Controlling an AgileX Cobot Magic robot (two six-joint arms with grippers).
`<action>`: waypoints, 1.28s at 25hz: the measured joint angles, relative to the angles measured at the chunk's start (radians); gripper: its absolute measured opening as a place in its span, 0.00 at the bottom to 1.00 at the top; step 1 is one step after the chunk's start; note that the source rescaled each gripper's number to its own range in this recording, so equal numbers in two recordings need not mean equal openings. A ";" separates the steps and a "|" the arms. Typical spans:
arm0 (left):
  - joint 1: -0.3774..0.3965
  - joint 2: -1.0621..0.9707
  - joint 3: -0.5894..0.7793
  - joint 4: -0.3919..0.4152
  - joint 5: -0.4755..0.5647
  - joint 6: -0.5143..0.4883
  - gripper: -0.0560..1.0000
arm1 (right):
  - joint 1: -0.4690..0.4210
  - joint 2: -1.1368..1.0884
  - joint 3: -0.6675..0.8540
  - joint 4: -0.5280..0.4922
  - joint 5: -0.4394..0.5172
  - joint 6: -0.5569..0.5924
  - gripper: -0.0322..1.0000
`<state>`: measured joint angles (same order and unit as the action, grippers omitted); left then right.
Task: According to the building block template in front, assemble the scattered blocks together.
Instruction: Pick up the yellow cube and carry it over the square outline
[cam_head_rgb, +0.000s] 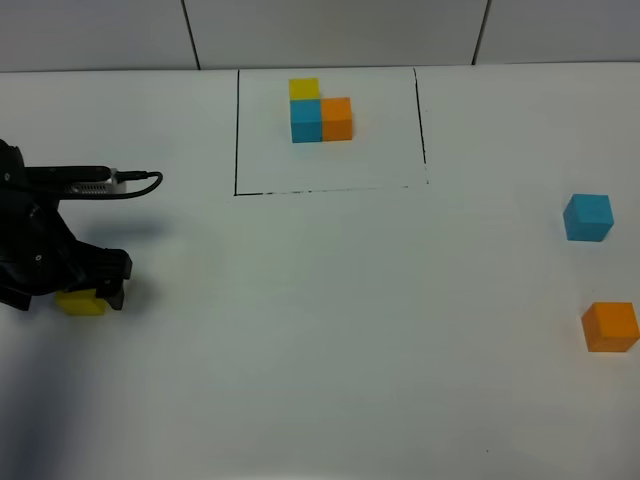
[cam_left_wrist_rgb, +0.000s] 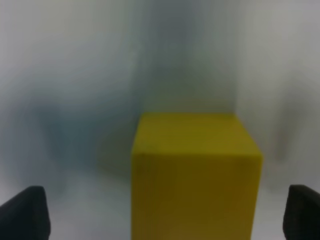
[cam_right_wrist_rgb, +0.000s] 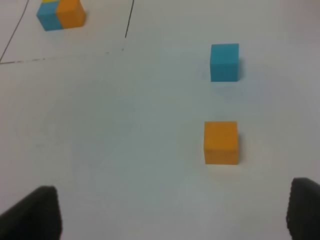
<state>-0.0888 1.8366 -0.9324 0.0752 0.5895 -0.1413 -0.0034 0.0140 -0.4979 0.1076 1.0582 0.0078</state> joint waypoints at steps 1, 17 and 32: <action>-0.001 0.005 0.000 -0.001 -0.009 0.000 0.99 | 0.000 0.000 0.000 0.000 0.000 0.000 0.91; -0.001 0.029 0.000 -0.023 -0.058 0.001 0.05 | 0.000 0.000 0.000 0.001 0.000 0.000 0.88; -0.154 0.030 -0.269 -0.014 0.137 0.325 0.07 | 0.000 0.000 0.000 0.001 0.000 0.000 0.87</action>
<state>-0.2428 1.8670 -1.2013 0.0613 0.7267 0.1840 -0.0034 0.0140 -0.4979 0.1085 1.0582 0.0078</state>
